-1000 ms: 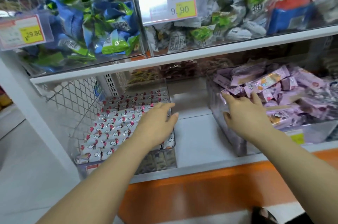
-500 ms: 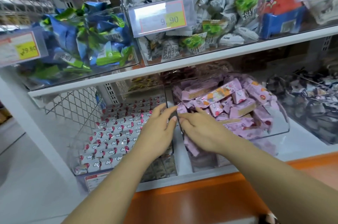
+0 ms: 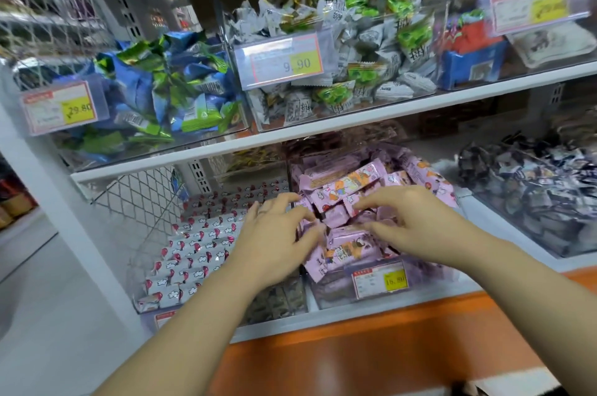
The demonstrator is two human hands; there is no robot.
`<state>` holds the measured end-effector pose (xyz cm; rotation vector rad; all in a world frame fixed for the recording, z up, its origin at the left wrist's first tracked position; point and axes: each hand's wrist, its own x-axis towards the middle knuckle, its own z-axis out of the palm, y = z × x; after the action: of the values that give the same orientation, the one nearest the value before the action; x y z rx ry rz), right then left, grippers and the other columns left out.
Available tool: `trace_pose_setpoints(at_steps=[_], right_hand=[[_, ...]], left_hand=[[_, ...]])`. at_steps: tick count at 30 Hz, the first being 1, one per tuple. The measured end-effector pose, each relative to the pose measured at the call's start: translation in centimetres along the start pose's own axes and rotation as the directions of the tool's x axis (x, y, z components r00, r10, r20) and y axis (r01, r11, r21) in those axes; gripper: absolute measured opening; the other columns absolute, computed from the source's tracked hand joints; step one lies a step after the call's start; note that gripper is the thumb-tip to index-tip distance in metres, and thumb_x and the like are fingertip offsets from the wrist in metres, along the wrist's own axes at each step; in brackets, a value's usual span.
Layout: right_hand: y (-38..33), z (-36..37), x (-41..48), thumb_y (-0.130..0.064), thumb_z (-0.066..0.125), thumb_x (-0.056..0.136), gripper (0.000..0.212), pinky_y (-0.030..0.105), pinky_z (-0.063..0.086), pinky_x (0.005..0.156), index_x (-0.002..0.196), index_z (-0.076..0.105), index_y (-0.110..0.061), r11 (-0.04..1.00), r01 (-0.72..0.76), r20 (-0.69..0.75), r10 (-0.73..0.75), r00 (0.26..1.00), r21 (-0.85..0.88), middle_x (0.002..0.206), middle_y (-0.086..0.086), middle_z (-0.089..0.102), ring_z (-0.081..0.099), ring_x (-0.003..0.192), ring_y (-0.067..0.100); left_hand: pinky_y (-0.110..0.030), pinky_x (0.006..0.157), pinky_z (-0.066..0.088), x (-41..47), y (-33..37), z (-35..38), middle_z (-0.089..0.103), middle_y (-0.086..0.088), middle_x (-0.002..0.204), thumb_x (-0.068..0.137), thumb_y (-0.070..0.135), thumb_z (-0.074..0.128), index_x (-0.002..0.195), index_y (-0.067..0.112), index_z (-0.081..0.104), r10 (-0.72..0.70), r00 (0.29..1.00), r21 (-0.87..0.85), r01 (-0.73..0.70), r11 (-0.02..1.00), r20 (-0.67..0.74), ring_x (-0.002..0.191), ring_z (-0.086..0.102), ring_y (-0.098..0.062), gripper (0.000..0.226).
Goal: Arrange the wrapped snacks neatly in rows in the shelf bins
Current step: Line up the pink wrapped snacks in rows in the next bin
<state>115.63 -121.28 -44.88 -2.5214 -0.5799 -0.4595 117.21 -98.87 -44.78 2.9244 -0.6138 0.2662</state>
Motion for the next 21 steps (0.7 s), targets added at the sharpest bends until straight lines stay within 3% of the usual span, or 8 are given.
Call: trace_pose_setpoints(at_steps=[3, 6, 8, 12, 14, 17, 21], right_hand=[[0.7, 0.3, -0.5, -0.032, 0.066, 0.084, 0.035, 0.021, 0.043, 0.086, 0.118, 0.064, -0.026, 0.998, 0.012, 0.071, -0.007, 0.997, -0.069, 0.117, -0.011, 0.065, 0.057, 0.107, 0.005], [1.0, 0.4, -1.0, -0.034, 0.068, 0.082, 0.04, 0.016, 0.04, 0.089, 0.121, 0.062, -0.028, 0.995, 0.023, 0.098, -0.014, 0.995, -0.092, 0.12, -0.013, 0.062, 0.054, 0.109, 0.001], [1.3, 0.7, -1.5, -0.035, 0.067, 0.083, 0.043, 0.016, 0.038, 0.089, 0.125, 0.059, -0.029, 0.994, 0.03, 0.128, -0.016, 0.992, -0.105, 0.12, -0.012, 0.062, 0.053, 0.11, 0.003], [1.3, 2.2, -1.9, -0.034, 0.062, 0.087, 0.045, 0.031, 0.042, 0.089, 0.131, 0.053, -0.03, 0.988, 0.026, 0.132, -0.006, 0.991, -0.151, 0.111, -0.006, 0.064, 0.048, 0.108, 0.015], [1.2, 2.5, -1.8, -0.034, 0.062, 0.088, 0.042, 0.03, 0.041, 0.088, 0.129, 0.056, -0.028, 0.988, 0.028, 0.086, -0.015, 0.996, -0.15, 0.112, -0.006, 0.064, 0.048, 0.107, 0.015], [1.2, 2.2, -1.6, -0.029, 0.066, 0.086, 0.036, 0.025, 0.041, 0.083, 0.122, 0.062, -0.024, 0.997, 0.057, 0.043, -0.055, 0.998, -0.052, 0.108, -0.008, 0.064, 0.053, 0.102, 0.011], [0.6, 0.6, -1.6, -0.016, 0.068, 0.078, 0.022, 0.01, 0.038, 0.068, 0.1, 0.068, -0.017, 0.983, 0.056, -0.186, -0.023, 0.982, 0.174, 0.089, -0.012, 0.06, 0.052, 0.078, 0.001]], left_hand=[[-0.05, 0.117, 0.0, -0.7, 0.9, -0.2, 0.03, 0.013, 0.145, 0.078, 0.078, 0.039, 0.136, 0.039, 0.038, 0.118, 0.978, 0.111, -0.138, 0.984, 0.173, 0.136, 0.029, -0.012, 0.07], [-0.052, 0.116, -0.002, -0.8, 1.2, 0.2, 0.027, 0.01, 0.146, 0.075, 0.075, 0.049, 0.141, 0.037, 0.03, 0.14, 0.957, 0.263, -0.208, 0.942, 0.253, 0.138, 0.026, -0.015, 0.078], [-0.05, 0.117, -0.001, -0.6, 1.3, 0.5, 0.028, 0.009, 0.145, 0.081, 0.062, 0.056, 0.14, 0.037, 0.032, 0.144, 0.963, 0.28, -0.206, 0.938, 0.227, 0.138, 0.027, -0.016, 0.068], [-0.043, 0.117, 0.004, -0.3, 1.3, 0.5, 0.037, 0.013, 0.14, 0.087, 0.04, 0.059, 0.131, 0.038, 0.043, 0.15, 0.976, 0.15, -0.174, 0.973, 0.157, 0.131, 0.036, -0.011, 0.046], [-0.036, 0.114, 0.015, -0.4, 1.3, 0.2, 0.043, 0.014, 0.136, 0.088, 0.034, 0.058, 0.129, 0.037, 0.047, 0.148, 0.984, 0.083, -0.157, 0.984, 0.103, 0.125, 0.042, -0.01, 0.043], [-0.029, 0.097, 0.038, -0.4, 1.1, -0.5, 0.052, 0.012, 0.13, 0.09, 0.023, 0.055, 0.127, 0.032, 0.052, 0.123, 0.992, -0.006, -0.123, 0.992, 0.012, 0.111, 0.052, -0.011, 0.038], [-0.033, 0.085, 0.048, -1.2, 0.9, -1.4, 0.055, 0.017, 0.122, 0.09, 0.026, 0.054, 0.119, 0.034, 0.057, 0.097, 0.983, -0.057, -0.107, 0.993, -0.154, 0.104, 0.055, -0.008, 0.029]])
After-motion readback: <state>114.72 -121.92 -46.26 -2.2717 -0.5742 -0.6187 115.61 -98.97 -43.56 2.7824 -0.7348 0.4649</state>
